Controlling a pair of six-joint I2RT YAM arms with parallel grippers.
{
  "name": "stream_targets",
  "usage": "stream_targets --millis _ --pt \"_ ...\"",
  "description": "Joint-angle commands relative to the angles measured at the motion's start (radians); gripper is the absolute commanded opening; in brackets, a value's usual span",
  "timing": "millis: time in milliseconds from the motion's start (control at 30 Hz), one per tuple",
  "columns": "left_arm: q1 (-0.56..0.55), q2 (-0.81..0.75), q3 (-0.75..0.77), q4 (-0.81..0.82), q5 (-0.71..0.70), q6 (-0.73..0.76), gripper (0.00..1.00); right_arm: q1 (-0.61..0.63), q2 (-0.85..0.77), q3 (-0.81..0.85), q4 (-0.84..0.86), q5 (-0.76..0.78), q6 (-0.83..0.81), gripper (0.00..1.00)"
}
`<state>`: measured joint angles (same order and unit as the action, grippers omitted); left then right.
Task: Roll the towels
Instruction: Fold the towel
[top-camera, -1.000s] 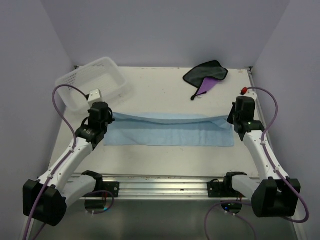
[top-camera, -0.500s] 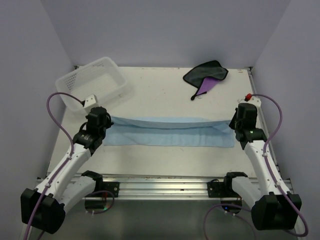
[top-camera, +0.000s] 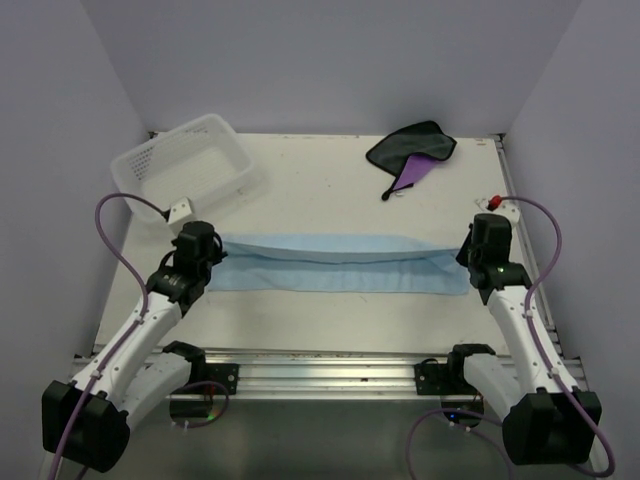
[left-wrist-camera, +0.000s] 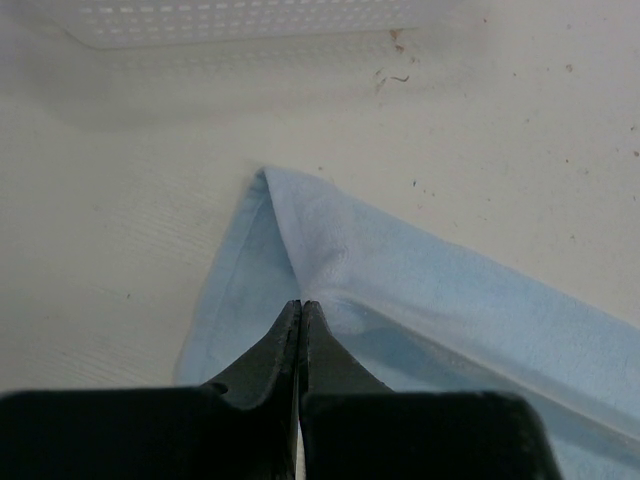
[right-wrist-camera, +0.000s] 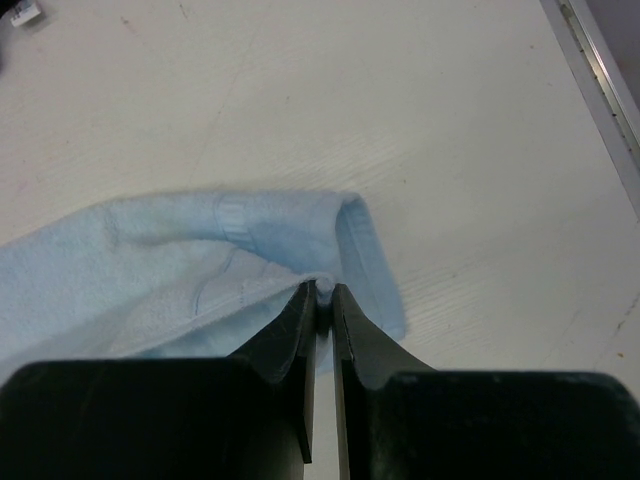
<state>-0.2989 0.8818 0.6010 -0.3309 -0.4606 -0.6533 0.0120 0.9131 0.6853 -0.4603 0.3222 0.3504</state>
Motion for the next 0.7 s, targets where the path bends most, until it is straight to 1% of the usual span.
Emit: stream_targets --millis 0,233,267,300,333,567,667 --pt "0.006 -0.017 -0.017 0.013 0.005 -0.016 0.00 -0.004 -0.017 -0.023 0.002 -0.011 0.021 0.11" --pt "0.007 -0.044 -0.084 0.038 0.010 -0.020 0.00 -0.003 -0.037 -0.061 0.014 -0.037 0.027 0.13" --pt "0.007 -0.044 -0.089 0.039 0.010 -0.020 0.00 -0.004 -0.040 -0.064 0.012 -0.038 0.028 0.14" --pt "0.007 -0.044 -0.096 0.041 0.016 -0.019 0.00 -0.004 -0.039 -0.067 0.012 -0.038 0.030 0.19" --pt "0.007 -0.047 -0.099 0.043 0.019 -0.016 0.00 -0.004 -0.037 -0.069 0.014 -0.049 0.029 0.20" --pt "0.007 -0.052 -0.101 0.055 0.034 -0.005 0.00 -0.003 -0.022 -0.092 0.020 -0.049 0.039 0.22" --pt "0.007 -0.052 -0.102 0.052 0.037 -0.003 0.06 -0.004 -0.034 -0.095 0.014 -0.031 0.042 0.22"
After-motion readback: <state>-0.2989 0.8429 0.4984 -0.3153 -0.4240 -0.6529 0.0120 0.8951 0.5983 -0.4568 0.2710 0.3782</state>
